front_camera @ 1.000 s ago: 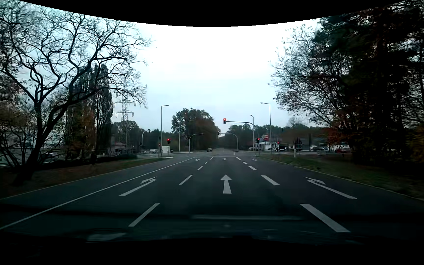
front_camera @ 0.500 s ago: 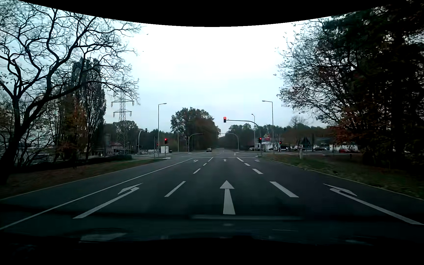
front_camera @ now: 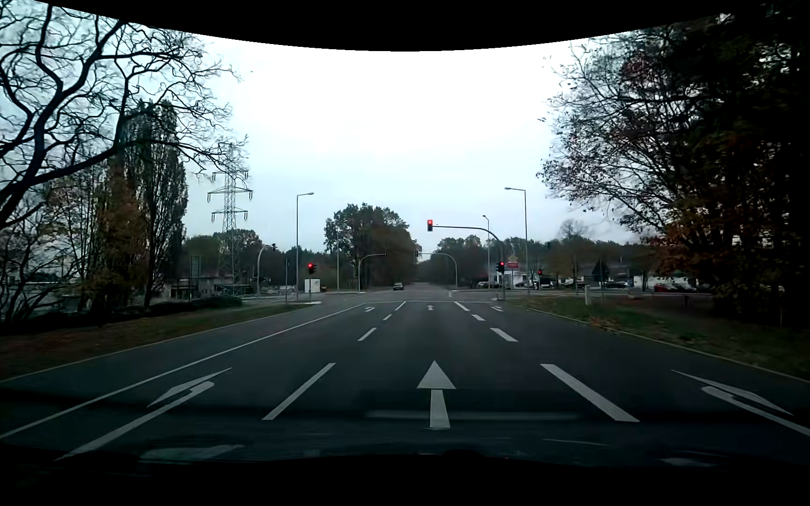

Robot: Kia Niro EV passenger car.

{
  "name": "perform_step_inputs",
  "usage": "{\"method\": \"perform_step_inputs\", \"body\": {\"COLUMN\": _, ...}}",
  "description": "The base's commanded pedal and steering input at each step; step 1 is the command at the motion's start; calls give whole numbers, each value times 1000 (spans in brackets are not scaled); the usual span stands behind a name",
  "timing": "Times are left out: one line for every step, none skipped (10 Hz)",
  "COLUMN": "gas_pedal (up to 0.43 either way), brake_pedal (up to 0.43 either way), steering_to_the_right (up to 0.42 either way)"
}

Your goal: Follow the waypoints while adhering to traffic rules and regulations

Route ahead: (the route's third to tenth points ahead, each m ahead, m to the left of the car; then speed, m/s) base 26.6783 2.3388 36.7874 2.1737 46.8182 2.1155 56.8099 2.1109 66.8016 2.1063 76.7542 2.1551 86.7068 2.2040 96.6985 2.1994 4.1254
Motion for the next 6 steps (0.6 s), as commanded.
{"method": "perform_step_inputs", "body": {"gas_pedal": 39, "brake_pedal": 0, "steering_to_the_right": -2}}
{"method": "perform_step_inputs", "body": {"gas_pedal": 39, "brake_pedal": 0, "steering_to_the_right": -2}}
{"method": "perform_step_inputs", "body": {"gas_pedal": 39, "brake_pedal": 0, "steering_to_the_right": -2}}
{"method": "perform_step_inputs", "body": {"gas_pedal": 39, "brake_pedal": 0, "steering_to_the_right": -2}}
{"method": "perform_step_inputs", "body": {"gas_pedal": 39, "brake_pedal": 0, "steering_to_the_right": -2}}
{"method": "perform_step_inputs", "body": {"gas_pedal": 39, "brake_pedal": 0, "steering_to_the_right": -2}}
